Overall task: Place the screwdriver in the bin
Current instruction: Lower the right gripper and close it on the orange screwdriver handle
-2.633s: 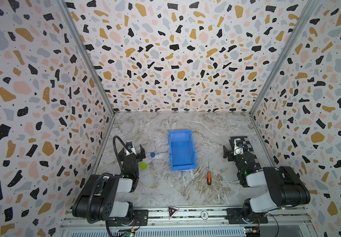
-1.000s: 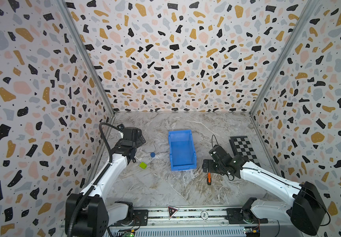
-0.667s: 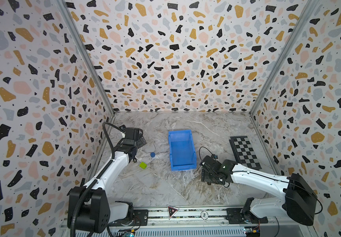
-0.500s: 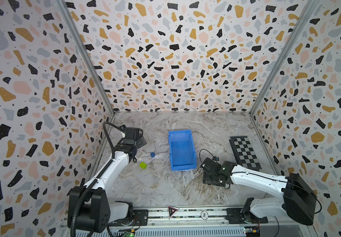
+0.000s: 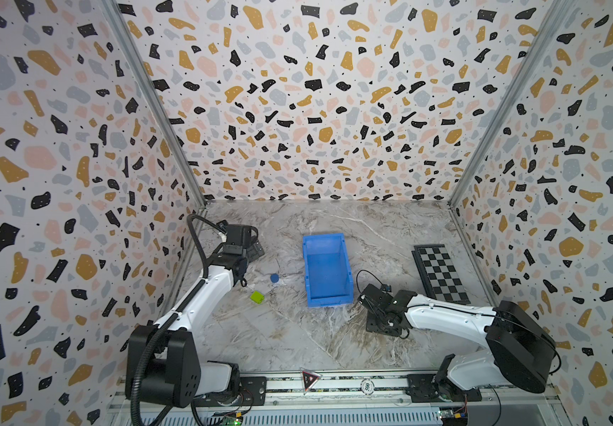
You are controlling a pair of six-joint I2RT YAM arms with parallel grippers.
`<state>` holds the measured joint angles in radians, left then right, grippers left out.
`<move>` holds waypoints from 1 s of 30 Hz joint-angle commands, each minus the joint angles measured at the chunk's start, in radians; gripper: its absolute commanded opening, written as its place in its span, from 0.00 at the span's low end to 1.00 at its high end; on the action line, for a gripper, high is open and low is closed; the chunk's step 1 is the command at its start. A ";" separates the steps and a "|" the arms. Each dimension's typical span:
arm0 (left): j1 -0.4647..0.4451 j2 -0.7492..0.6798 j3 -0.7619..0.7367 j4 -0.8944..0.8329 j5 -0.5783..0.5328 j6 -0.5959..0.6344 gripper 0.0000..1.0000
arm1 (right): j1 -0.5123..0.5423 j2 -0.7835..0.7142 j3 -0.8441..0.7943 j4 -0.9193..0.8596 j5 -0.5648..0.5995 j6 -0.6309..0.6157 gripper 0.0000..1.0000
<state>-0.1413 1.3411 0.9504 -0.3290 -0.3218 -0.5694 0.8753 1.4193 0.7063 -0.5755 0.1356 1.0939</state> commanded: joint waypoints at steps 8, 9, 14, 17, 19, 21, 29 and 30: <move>-0.004 -0.005 0.021 0.007 -0.006 -0.001 1.00 | -0.032 0.029 0.053 -0.001 -0.015 -0.069 0.37; -0.004 -0.003 0.019 0.008 -0.006 -0.003 1.00 | -0.032 0.029 0.053 -0.001 -0.016 -0.068 0.36; -0.004 -0.005 0.005 0.019 -0.008 -0.022 1.00 | -0.034 0.023 0.048 -0.012 -0.017 -0.065 0.35; -0.004 -0.007 -0.001 0.026 -0.006 -0.031 1.00 | -0.034 0.017 0.050 -0.021 -0.020 -0.065 0.31; -0.004 -0.004 -0.002 0.027 -0.006 -0.034 1.00 | -0.034 0.011 0.056 -0.029 -0.006 -0.073 0.31; -0.004 0.000 -0.002 0.028 -0.008 -0.036 1.00 | -0.038 0.006 0.064 -0.039 0.007 -0.086 0.30; -0.004 0.015 0.006 0.030 -0.002 -0.041 1.00 | -0.066 -0.021 0.066 -0.032 0.002 -0.107 0.26; -0.004 0.015 0.007 0.030 -0.002 -0.041 1.00 | -0.068 -0.024 0.071 -0.036 0.002 -0.109 0.25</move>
<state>-0.1413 1.3487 0.9501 -0.3138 -0.3222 -0.5999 0.8135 1.4342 0.7410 -0.5735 0.1215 1.0031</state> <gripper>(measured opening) 0.995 0.293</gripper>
